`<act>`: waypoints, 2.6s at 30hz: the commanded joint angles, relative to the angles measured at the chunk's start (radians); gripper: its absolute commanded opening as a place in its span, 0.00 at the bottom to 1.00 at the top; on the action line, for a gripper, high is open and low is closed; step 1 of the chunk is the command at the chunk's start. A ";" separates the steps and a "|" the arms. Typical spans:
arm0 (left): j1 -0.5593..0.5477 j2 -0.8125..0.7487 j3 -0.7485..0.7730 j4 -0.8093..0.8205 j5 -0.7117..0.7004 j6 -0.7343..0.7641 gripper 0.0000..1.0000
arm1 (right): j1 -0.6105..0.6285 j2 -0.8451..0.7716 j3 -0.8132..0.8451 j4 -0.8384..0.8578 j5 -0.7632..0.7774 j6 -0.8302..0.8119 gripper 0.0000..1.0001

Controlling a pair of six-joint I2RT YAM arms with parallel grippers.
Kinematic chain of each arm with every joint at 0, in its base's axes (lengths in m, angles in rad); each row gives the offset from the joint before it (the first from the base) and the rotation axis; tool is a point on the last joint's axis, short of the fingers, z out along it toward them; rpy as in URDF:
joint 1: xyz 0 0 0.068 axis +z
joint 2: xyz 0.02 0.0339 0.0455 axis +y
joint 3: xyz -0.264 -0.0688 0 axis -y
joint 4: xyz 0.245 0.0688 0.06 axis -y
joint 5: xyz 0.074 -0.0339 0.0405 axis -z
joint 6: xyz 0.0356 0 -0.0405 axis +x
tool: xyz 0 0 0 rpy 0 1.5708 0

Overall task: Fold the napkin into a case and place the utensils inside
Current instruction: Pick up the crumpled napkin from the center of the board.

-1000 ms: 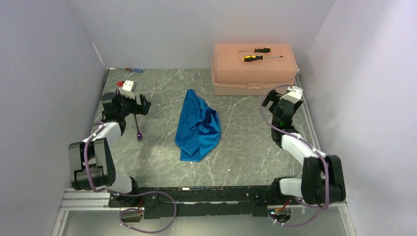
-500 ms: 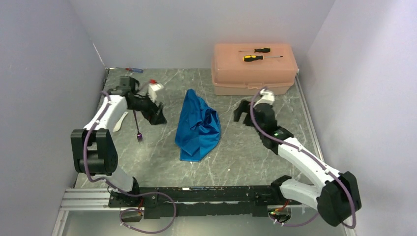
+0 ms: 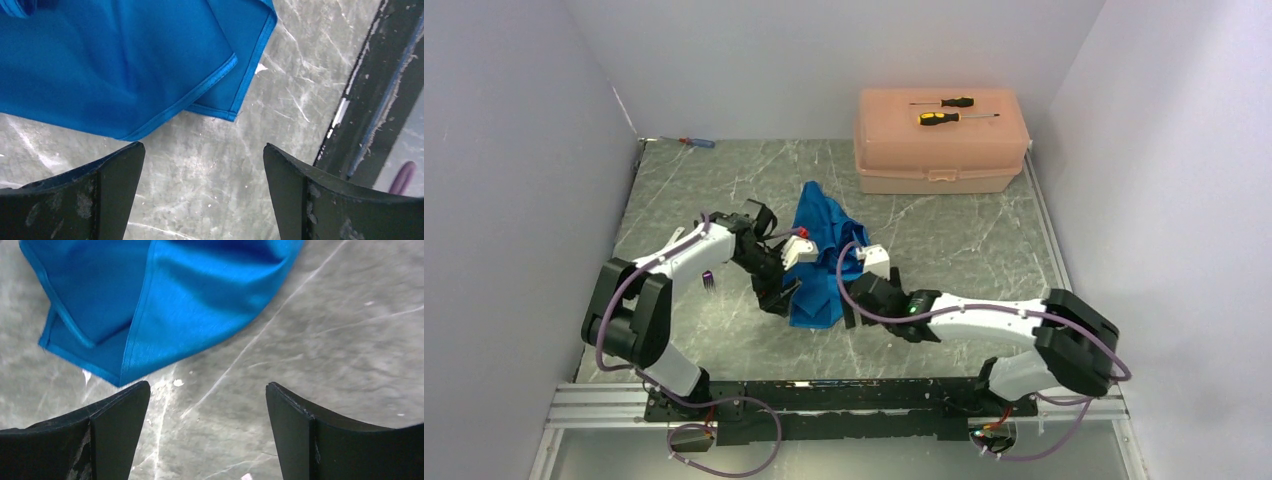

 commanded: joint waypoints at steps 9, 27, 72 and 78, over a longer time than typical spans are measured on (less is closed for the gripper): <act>-0.072 -0.067 -0.055 0.197 -0.139 -0.059 0.94 | 0.086 0.211 0.125 0.124 -0.014 0.098 0.85; 0.061 -0.051 -0.012 0.171 0.012 -0.138 0.94 | 0.054 0.288 0.154 0.091 0.008 0.075 0.11; -0.151 0.082 0.065 0.375 -0.305 -0.199 0.03 | -0.374 -0.156 0.039 -0.131 -0.045 -0.109 0.50; -0.152 0.098 0.093 0.343 -0.261 -0.255 0.03 | -0.166 -0.283 -0.037 -0.016 -0.071 -0.275 0.82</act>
